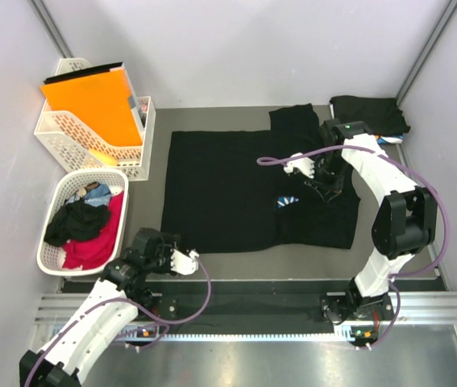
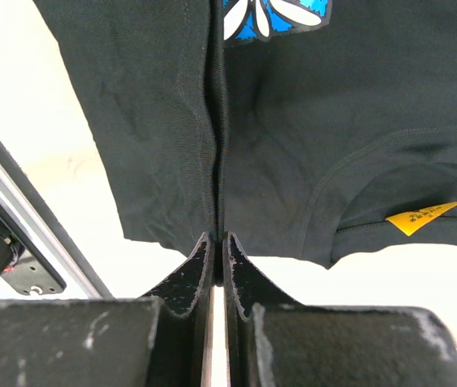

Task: Fold and stack the t-shirts
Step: Grap the side of the flattened tshirt closest away from the robot with both arms

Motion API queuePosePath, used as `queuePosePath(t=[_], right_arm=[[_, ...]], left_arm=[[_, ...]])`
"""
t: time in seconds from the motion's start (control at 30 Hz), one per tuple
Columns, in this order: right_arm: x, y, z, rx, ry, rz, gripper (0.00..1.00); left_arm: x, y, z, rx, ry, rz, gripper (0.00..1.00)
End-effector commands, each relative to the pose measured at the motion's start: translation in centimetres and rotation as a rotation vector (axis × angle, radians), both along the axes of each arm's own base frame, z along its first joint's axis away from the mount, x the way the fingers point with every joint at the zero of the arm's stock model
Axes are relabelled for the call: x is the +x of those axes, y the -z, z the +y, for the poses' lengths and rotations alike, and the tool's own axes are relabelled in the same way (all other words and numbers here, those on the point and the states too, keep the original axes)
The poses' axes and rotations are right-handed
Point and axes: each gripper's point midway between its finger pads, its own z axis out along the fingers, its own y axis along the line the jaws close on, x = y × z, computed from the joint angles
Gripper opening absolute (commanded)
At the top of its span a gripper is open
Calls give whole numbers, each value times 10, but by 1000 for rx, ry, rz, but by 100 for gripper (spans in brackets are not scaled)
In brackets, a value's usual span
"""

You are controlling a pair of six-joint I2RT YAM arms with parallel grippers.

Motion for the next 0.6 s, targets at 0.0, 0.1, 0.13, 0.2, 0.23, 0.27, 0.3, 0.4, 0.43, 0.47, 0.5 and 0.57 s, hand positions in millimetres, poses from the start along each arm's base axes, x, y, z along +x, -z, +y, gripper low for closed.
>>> queuePosePath(t=[0.0,0.1,0.13,0.2,0.23,0.27,0.3,0.4,0.43,0.47,0.5,0.57], right_arm=[[-4,-8,6,15,-5,18,0],[-2,-9,7,17,-2,14,0],[-1,-8,7,17,-2,16,0],[0,-9,7,16,-5,8,0],[1,-9,7,12,-10,5,0],[1,-9,6,10,-10,4,0],[1,-8,5,6,-11,3,0],[2,-7,3,-4,-18,-8,0],[3,-8,1,-13,-20,-18,0],[4,-8,1,-15,-21,-27,0],[5,-8,-2,-21,-19,-36,0],[8,-10,-7,-41,-14,-77,0]], left_arm=[[-18,43,10,64,0,113,76],[-18,48,8,64,3,135,73],[-15,47,6,59,6,129,70],[-15,46,6,67,7,149,32],[-15,46,7,74,2,156,7],[-13,44,7,76,-8,157,0],[-12,41,7,80,-16,164,0],[-8,32,3,61,-20,168,0],[-8,29,2,55,-22,166,0],[-6,24,0,43,-23,156,0],[-2,14,-2,31,-23,135,0],[6,-1,-5,18,-20,92,0]])
